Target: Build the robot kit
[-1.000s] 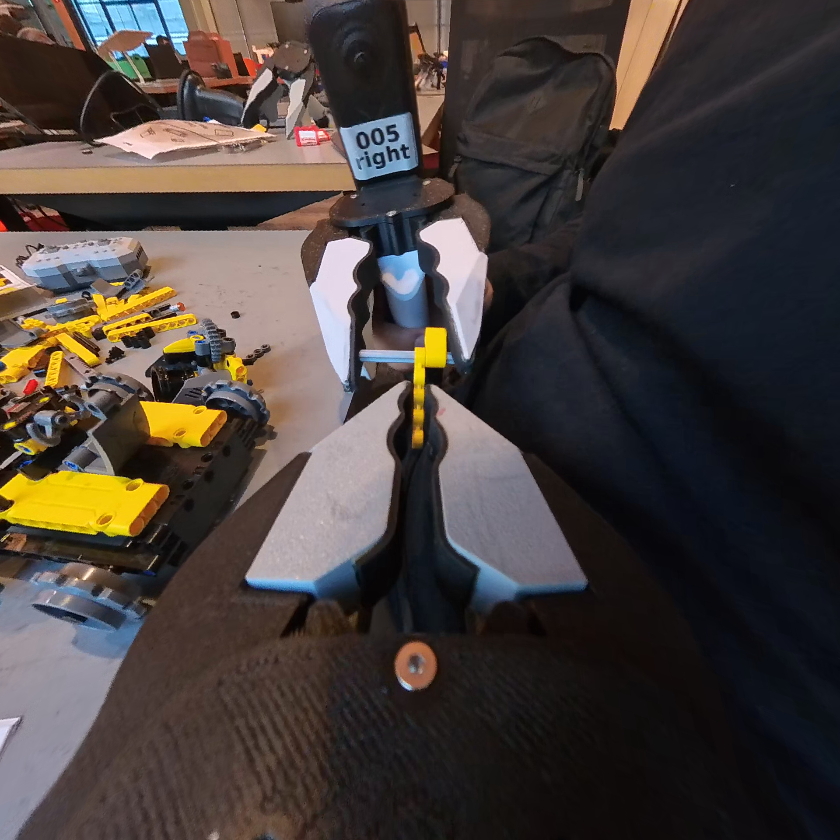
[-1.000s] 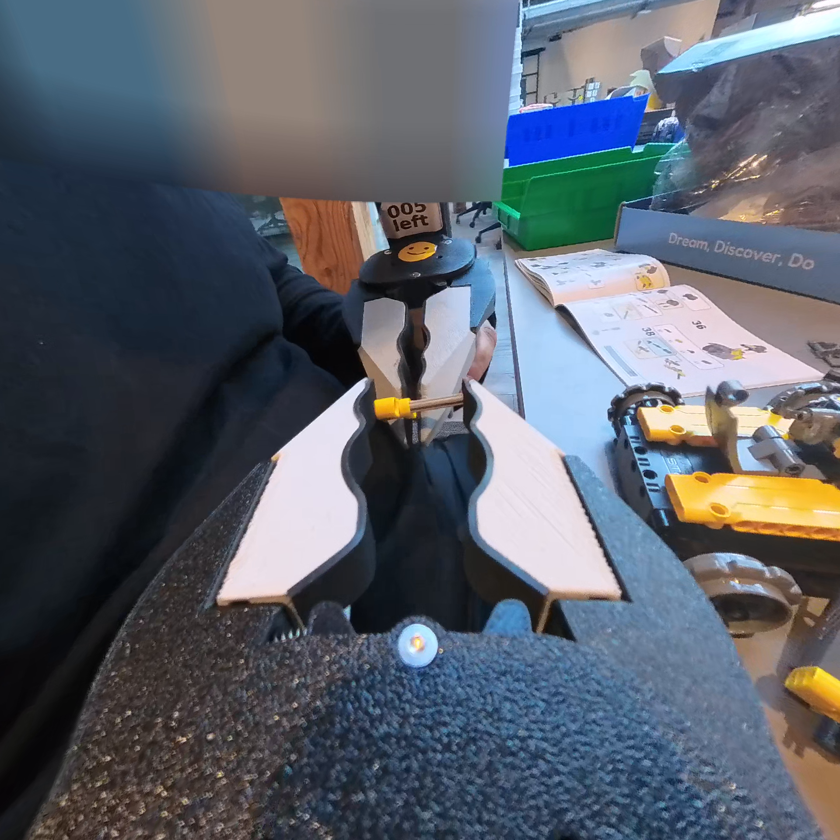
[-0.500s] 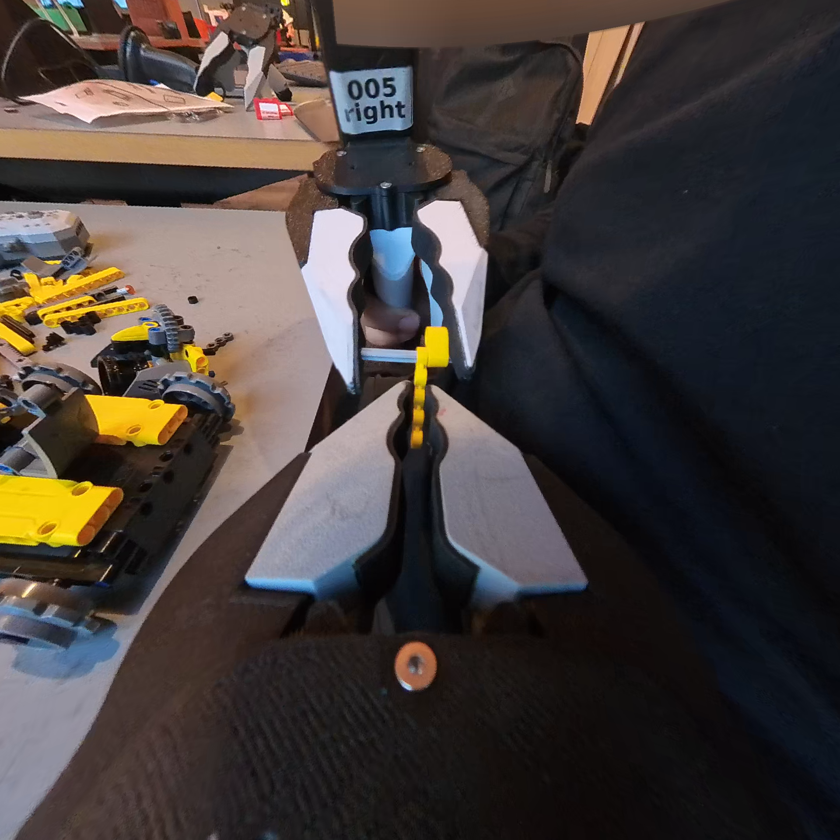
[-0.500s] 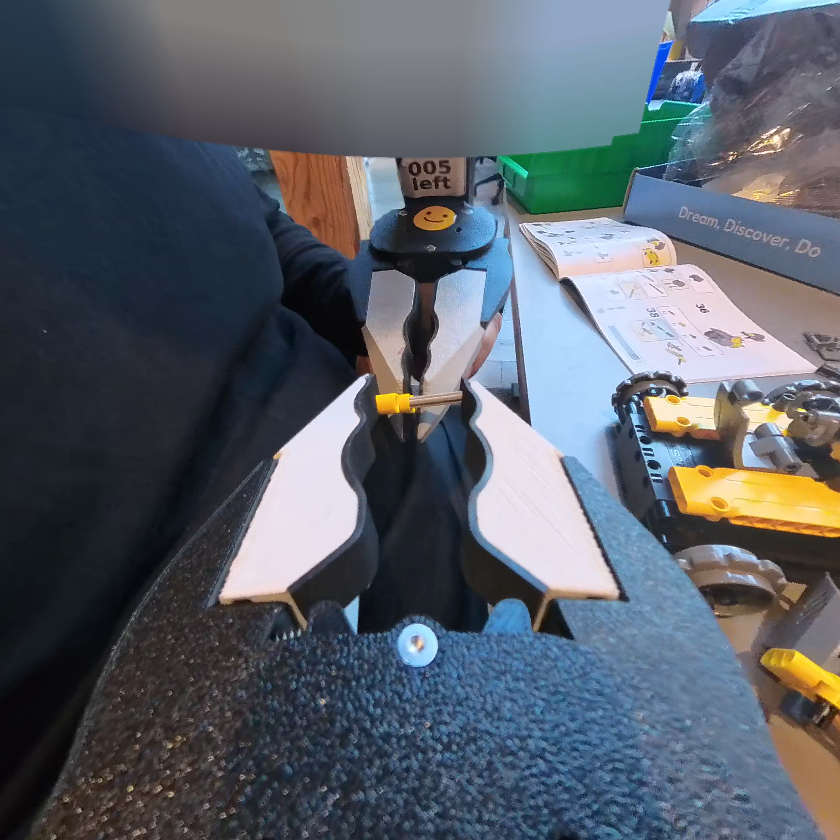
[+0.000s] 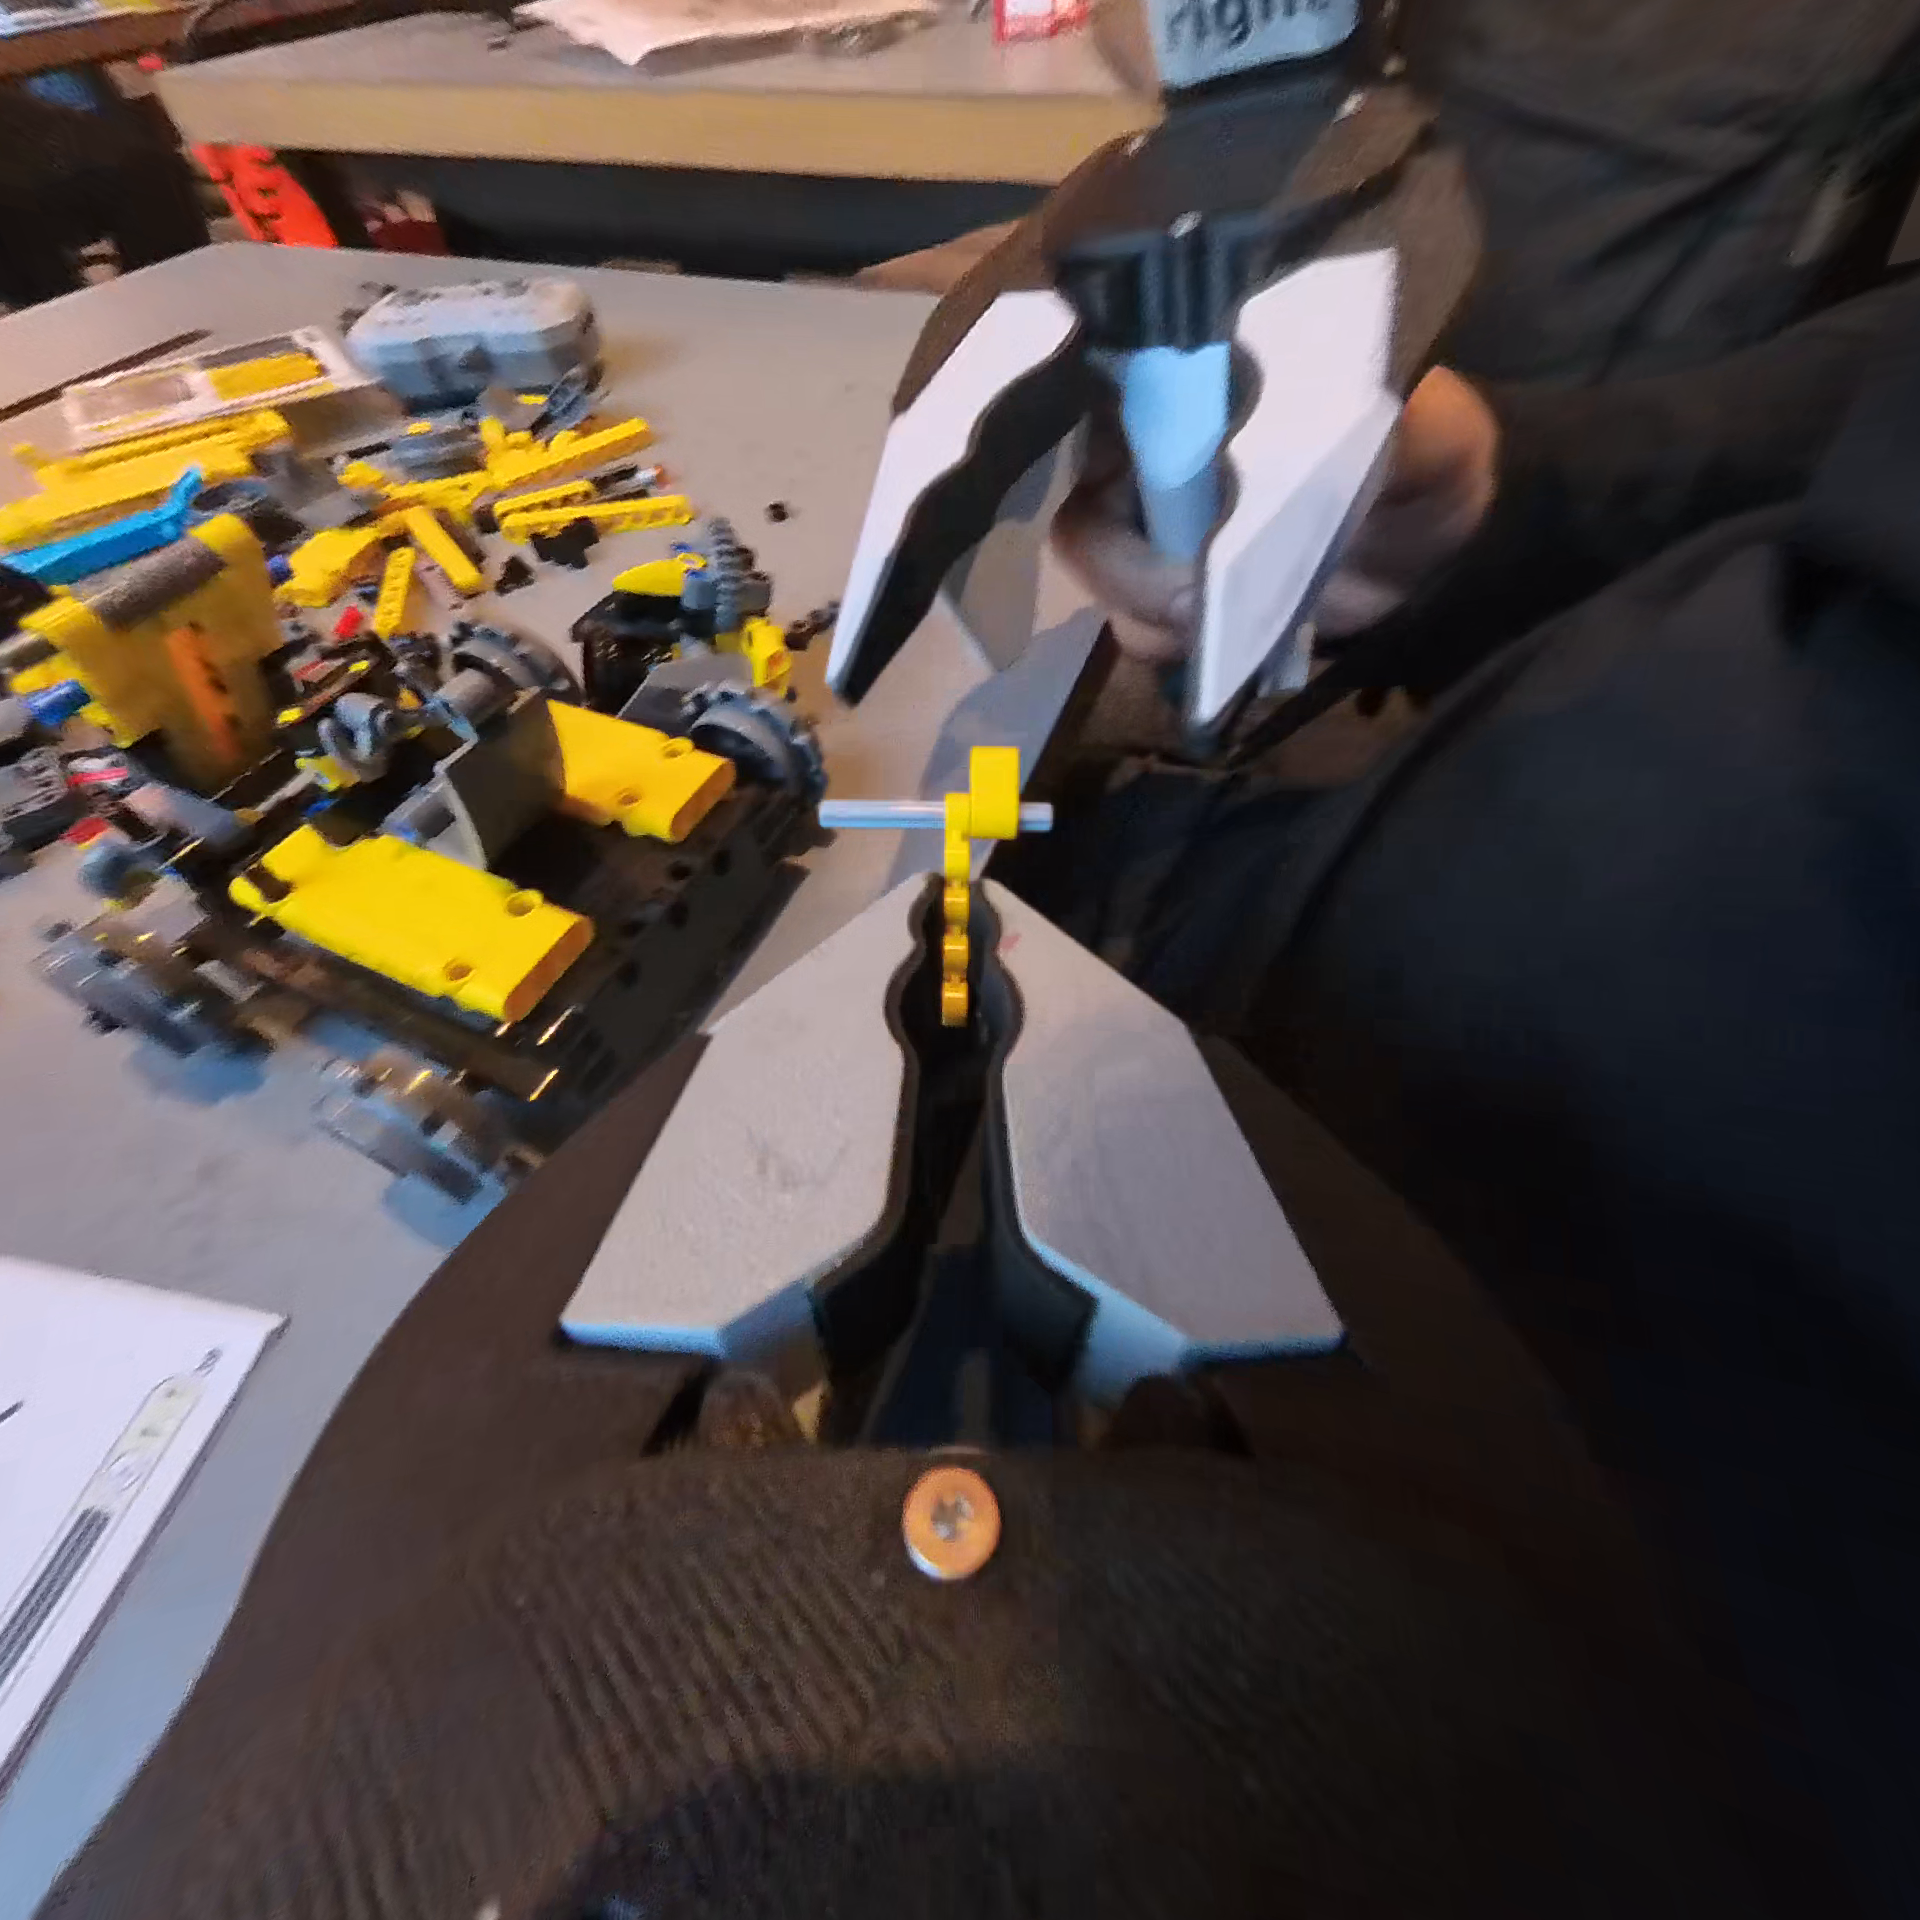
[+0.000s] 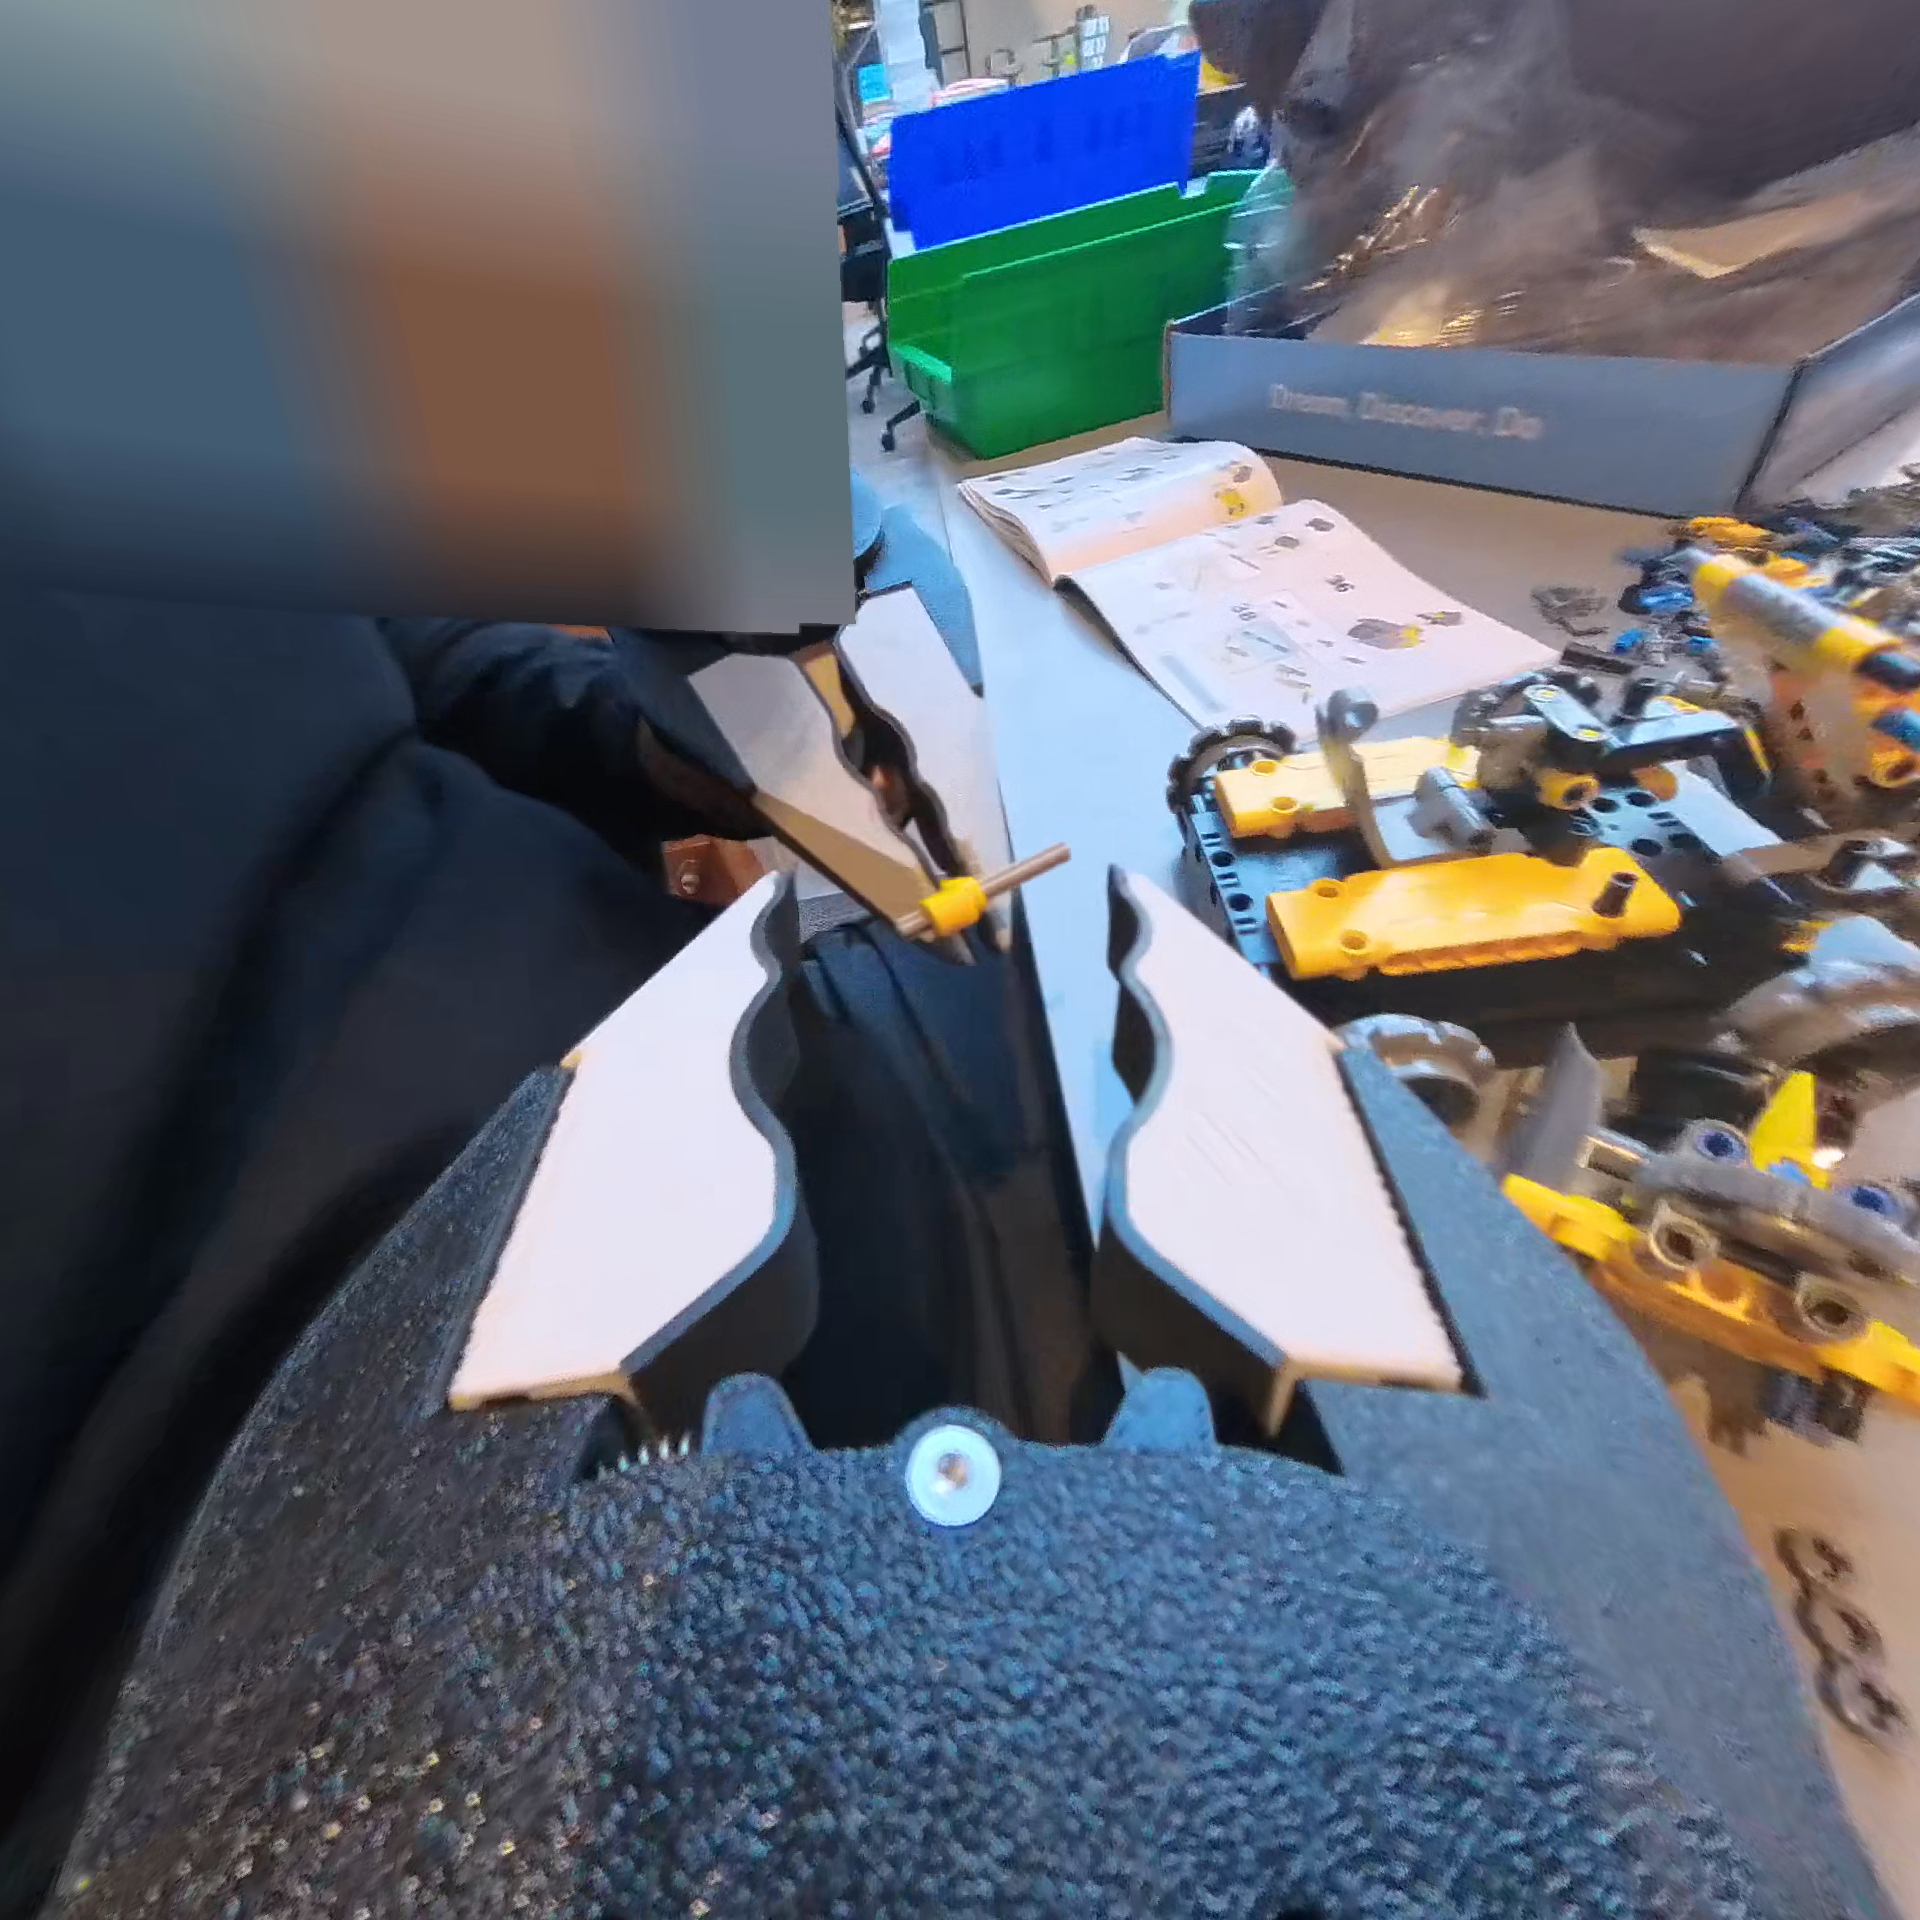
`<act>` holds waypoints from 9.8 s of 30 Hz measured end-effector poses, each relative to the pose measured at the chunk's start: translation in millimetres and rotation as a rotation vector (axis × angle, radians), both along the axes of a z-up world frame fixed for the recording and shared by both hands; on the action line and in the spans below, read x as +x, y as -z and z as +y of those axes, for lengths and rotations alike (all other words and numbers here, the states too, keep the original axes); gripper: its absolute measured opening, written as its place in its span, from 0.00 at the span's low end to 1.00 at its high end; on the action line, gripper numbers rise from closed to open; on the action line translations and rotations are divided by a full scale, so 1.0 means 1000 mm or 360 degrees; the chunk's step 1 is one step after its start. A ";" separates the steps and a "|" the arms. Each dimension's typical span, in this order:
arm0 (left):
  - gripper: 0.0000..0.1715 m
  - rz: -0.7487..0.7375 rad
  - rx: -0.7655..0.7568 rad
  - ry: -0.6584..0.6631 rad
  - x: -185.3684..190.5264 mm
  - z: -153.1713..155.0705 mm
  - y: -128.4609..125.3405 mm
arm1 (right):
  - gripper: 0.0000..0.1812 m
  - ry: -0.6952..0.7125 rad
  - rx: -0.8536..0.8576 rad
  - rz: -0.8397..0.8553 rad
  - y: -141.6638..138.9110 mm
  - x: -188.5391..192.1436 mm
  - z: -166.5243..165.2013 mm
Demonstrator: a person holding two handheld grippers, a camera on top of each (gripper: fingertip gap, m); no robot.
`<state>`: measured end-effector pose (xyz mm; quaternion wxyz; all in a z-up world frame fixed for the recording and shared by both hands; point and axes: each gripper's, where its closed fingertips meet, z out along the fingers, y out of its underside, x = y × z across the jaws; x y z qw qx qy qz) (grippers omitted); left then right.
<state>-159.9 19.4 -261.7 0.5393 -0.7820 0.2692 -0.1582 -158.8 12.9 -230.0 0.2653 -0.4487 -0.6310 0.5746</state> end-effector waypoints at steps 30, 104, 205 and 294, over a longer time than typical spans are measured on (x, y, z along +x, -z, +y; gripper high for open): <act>0.00 -0.0703 -0.1007 0.0493 0.038 -0.027 0.014 | 0.05 -0.0272 0.1318 -0.0021 0.034 0.021 -0.017; 0.04 -0.0065 -0.0351 0.0148 0.011 0.040 0.015 | 0.04 -0.0072 0.0563 -0.0494 0.049 0.008 0.044; 0.02 -0.0744 -0.0917 0.0422 0.013 0.020 -0.001 | 0.24 -0.0010 0.0651 -0.0372 0.027 0.012 0.039; 0.02 0.0933 0.0523 -0.0219 -0.028 0.026 -0.006 | 0.24 0.0257 0.0339 0.0015 0.042 -0.004 0.014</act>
